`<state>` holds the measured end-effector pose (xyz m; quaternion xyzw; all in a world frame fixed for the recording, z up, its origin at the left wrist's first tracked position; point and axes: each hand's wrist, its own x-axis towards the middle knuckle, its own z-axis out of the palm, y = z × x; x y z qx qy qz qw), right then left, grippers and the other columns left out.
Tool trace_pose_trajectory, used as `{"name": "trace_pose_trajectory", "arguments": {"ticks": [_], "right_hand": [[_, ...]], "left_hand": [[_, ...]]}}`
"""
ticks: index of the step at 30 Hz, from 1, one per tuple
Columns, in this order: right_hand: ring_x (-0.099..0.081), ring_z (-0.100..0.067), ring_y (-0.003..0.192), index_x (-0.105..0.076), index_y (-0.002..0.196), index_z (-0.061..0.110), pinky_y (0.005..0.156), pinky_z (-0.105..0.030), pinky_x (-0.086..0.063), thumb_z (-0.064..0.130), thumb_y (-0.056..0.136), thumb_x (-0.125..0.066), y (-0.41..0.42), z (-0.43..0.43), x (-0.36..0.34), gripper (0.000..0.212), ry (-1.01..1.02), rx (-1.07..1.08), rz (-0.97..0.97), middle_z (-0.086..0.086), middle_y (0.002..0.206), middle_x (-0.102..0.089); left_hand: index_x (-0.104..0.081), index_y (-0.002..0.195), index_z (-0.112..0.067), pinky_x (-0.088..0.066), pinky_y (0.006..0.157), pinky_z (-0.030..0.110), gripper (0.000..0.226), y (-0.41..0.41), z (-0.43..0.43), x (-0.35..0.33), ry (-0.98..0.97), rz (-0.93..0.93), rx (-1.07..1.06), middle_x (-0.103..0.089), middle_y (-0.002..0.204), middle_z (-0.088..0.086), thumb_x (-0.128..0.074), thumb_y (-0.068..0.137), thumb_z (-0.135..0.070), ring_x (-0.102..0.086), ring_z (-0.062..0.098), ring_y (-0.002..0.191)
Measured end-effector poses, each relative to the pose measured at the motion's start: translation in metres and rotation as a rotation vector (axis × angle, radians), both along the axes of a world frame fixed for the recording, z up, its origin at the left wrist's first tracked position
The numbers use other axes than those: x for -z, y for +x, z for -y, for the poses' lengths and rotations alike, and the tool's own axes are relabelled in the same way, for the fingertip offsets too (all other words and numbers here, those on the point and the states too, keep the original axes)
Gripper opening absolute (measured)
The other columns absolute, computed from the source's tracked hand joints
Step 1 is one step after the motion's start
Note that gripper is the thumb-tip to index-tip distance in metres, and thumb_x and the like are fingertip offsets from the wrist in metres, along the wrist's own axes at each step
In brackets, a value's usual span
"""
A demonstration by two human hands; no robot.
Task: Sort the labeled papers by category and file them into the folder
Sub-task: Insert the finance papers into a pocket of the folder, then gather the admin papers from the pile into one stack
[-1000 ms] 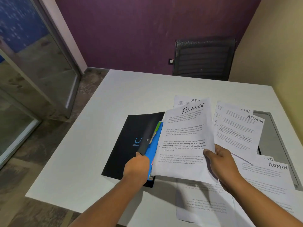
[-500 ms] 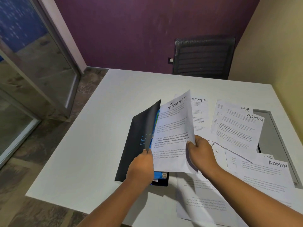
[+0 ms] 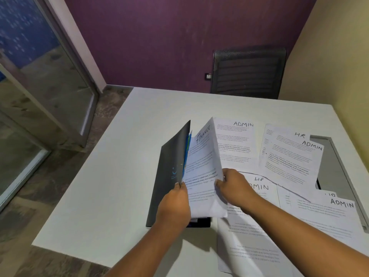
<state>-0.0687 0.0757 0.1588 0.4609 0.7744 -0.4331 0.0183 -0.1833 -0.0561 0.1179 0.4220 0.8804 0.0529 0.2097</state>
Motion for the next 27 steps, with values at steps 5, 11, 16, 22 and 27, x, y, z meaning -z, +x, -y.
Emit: {"name": "trace_pose_trajectory", "arguments": {"ticks": [5, 11, 16, 22, 27], "right_hand": [[-0.062, -0.026, 0.101, -0.062, 0.113, 0.004, 0.084, -0.029, -0.051, 0.018, 0.096, -0.054, -0.03, 0.001, 0.029, 0.024, 0.035, -0.053, 0.09, -0.013, 0.117, -0.065], [-0.065, -0.028, 0.102, -0.058, 0.093, 0.004, 0.069, -0.024, -0.042, 0.009, 0.089, -0.061, -0.048, 0.009, 0.047, 0.007, 0.084, -0.106, 0.278, -0.016, 0.113, -0.066], [-0.065, -0.028, 0.099, -0.049, 0.082, 0.012, 0.069, -0.027, -0.043, 0.024, 0.09, -0.064, -0.051, 0.01, 0.047, 0.022, 0.181, -0.141, 0.301, -0.013, 0.109, -0.067], [-0.066, -0.029, 0.094, -0.064, 0.104, 0.017, 0.075, -0.032, -0.052, 0.044, 0.089, -0.057, 0.001, 0.0, 0.033, 0.031, 0.338, -0.057, 0.178, -0.005, 0.098, -0.072], [-0.066, -0.013, 0.083, -0.065, 0.1, 0.031, 0.07, -0.027, -0.049, 0.045, 0.088, -0.06, 0.08, -0.017, 0.04, 0.019, 0.292, 0.016, 0.22, 0.013, 0.078, -0.073]], "left_hand": [[-0.024, 0.154, -0.009, -0.049, 0.1, 0.032, 0.059, 0.007, 0.001, 0.004, 0.059, 0.066, -0.001, -0.043, 0.15, 0.01, -0.044, 0.099, -0.015, -0.056, 0.024, 0.121], [-0.026, 0.154, -0.011, -0.047, 0.099, 0.031, 0.058, 0.016, -0.003, 0.004, 0.126, 0.105, -0.036, -0.044, 0.15, 0.008, -0.042, 0.098, -0.015, -0.056, 0.024, 0.121], [-0.028, 0.153, -0.01, -0.046, 0.103, 0.031, 0.058, 0.018, -0.008, 0.011, 0.118, 0.113, -0.049, -0.044, 0.152, 0.008, -0.046, 0.099, -0.018, -0.056, 0.023, 0.124], [-0.03, 0.149, -0.007, -0.051, 0.096, 0.034, 0.06, 0.025, -0.021, 0.016, 0.007, 0.059, 0.051, -0.041, 0.15, 0.014, -0.055, 0.095, -0.017, -0.059, 0.026, 0.118], [-0.039, 0.143, -0.017, -0.057, 0.086, 0.031, 0.058, 0.039, -0.032, 0.033, -0.114, 0.095, 0.148, -0.035, 0.154, 0.013, -0.065, 0.093, -0.032, -0.063, 0.024, 0.11]]}}
